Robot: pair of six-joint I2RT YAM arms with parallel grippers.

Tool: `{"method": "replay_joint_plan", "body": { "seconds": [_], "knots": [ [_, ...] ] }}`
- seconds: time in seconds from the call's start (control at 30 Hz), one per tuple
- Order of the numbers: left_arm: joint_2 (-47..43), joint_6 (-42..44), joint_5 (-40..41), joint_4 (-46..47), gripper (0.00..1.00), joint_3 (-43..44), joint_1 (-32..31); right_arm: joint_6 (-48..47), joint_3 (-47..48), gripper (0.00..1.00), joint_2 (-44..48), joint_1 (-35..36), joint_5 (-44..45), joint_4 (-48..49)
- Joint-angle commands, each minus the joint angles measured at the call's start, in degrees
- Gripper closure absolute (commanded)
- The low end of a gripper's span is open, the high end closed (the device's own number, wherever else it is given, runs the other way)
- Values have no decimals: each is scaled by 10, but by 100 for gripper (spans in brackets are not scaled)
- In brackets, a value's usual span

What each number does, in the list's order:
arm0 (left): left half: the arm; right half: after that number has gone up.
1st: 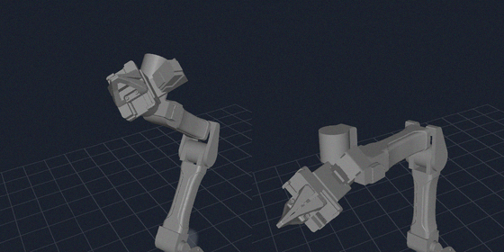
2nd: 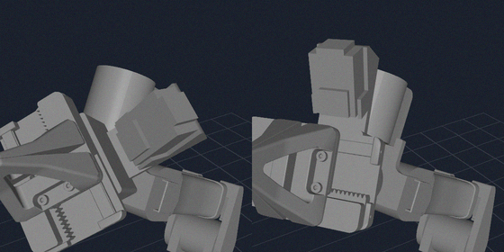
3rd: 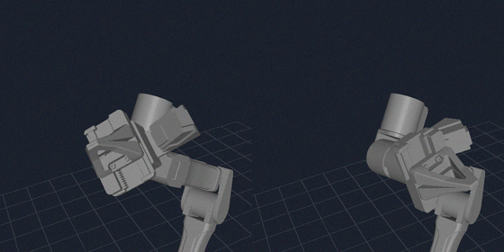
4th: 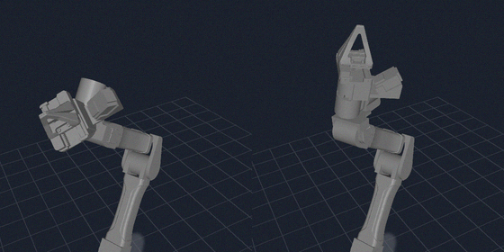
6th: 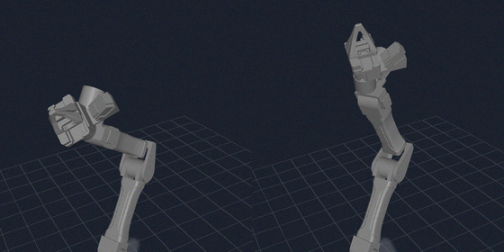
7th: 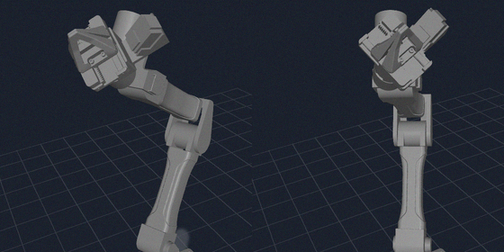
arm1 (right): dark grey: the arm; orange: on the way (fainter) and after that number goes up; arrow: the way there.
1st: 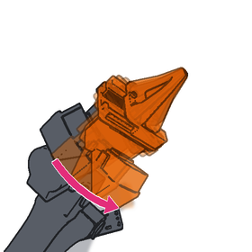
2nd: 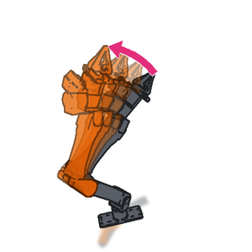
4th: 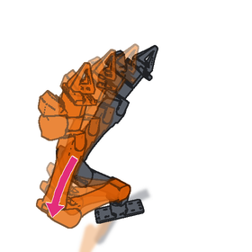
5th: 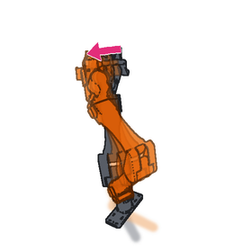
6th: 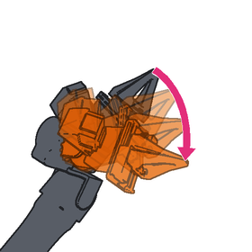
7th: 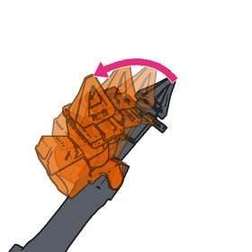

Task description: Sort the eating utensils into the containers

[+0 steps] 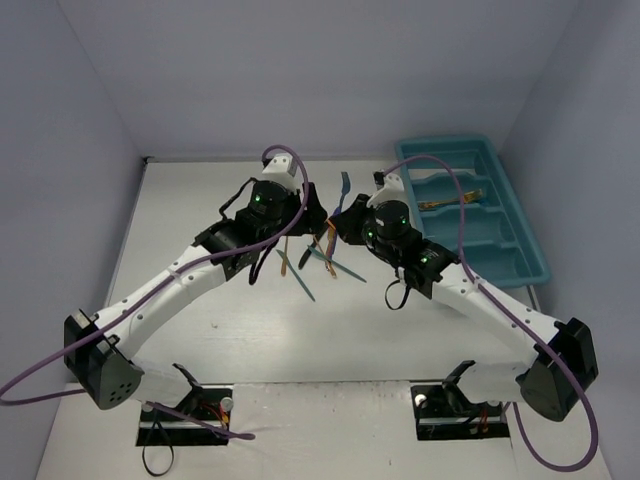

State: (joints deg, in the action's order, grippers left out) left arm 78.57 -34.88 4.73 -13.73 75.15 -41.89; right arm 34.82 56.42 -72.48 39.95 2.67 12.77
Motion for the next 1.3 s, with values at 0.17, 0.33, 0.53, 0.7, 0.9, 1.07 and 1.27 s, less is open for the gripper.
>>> {"method": "replay_joint_plan", "body": {
  "seconds": [0.17, 0.33, 0.53, 0.7, 0.9, 1.07, 1.27],
  "knots": [
    [-90, 69, 180, -85, 31, -16, 1, 74, -25, 100, -1, -160, 135, 43],
    [-113, 62, 188, -104, 31, -72, 2, 125, 2, 100, -86, -271, 155, 46],
    [-122, 29, 156, -113, 31, -142, 3, 171, 95, 100, -224, -351, 160, 55],
    [-142, 12, 147, -121, 31, -180, 1, 193, 180, 100, -322, -393, 177, 55],
    [-145, 6, 145, -135, 31, -198, 1, 219, 255, 90, -404, -429, 166, 54],
    [-124, 8, 143, -134, 31, -190, 2, 218, 266, 62, -415, -449, 134, 54],
    [-62, 24, 134, -126, 31, -147, 3, 147, 241, 50, -341, -455, 97, 53]
  ]
}}
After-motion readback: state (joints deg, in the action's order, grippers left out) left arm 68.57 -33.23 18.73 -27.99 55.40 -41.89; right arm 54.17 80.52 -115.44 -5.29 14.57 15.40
